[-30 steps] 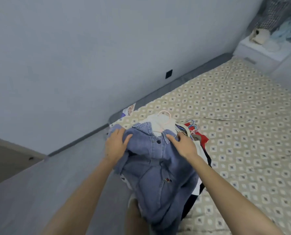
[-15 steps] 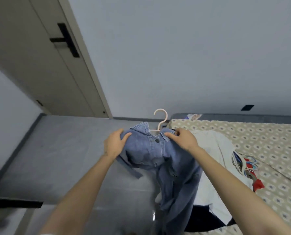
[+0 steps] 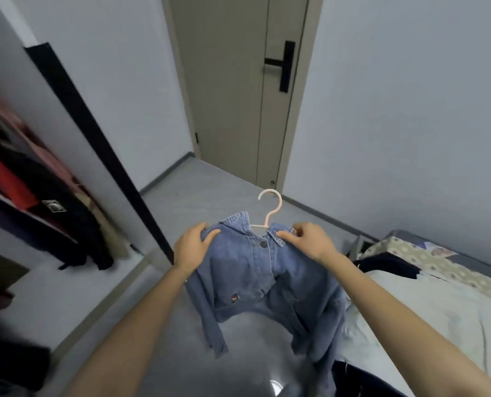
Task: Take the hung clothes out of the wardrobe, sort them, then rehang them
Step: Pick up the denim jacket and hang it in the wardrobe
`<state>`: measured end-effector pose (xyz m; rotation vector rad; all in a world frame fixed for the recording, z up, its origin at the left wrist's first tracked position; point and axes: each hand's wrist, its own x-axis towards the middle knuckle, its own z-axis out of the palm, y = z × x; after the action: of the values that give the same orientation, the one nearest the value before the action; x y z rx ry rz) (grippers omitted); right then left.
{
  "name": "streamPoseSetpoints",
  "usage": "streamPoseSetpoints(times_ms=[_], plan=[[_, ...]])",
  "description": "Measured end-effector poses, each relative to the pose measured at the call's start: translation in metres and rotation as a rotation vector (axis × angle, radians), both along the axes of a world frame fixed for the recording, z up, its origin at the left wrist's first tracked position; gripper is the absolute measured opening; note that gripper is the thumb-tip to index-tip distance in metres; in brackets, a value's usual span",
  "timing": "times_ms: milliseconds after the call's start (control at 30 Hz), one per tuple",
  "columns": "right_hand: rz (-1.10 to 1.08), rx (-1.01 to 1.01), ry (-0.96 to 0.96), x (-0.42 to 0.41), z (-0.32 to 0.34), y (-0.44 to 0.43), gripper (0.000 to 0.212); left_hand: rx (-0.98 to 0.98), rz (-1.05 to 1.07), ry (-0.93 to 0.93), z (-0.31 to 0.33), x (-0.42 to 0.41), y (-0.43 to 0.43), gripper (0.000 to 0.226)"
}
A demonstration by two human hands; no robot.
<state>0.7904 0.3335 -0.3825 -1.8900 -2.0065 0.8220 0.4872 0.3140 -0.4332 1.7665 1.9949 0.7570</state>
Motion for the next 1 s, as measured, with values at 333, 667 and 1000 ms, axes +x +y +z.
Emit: streamPoseSetpoints(times_ms=[333, 667, 1000], plan=[[0.278, 0.179, 0.103, -0.215, 0.029, -0.044, 0.060, 0.154, 0.210, -0.102, 0.025, -0.207, -0.118, 0.057], [0.437, 0.251, 0.174, -0.396, 0.059, -0.058, 0.062, 0.257, 0.450, -0.112, 0.058, -0.359, -0.171, 0.041], [0.609, 0.217, 0.270, -0.545, 0.071, -0.013, 0.062, 0.275, 0.573, -0.221, 0.067, -0.485, -0.166, 0.038]])
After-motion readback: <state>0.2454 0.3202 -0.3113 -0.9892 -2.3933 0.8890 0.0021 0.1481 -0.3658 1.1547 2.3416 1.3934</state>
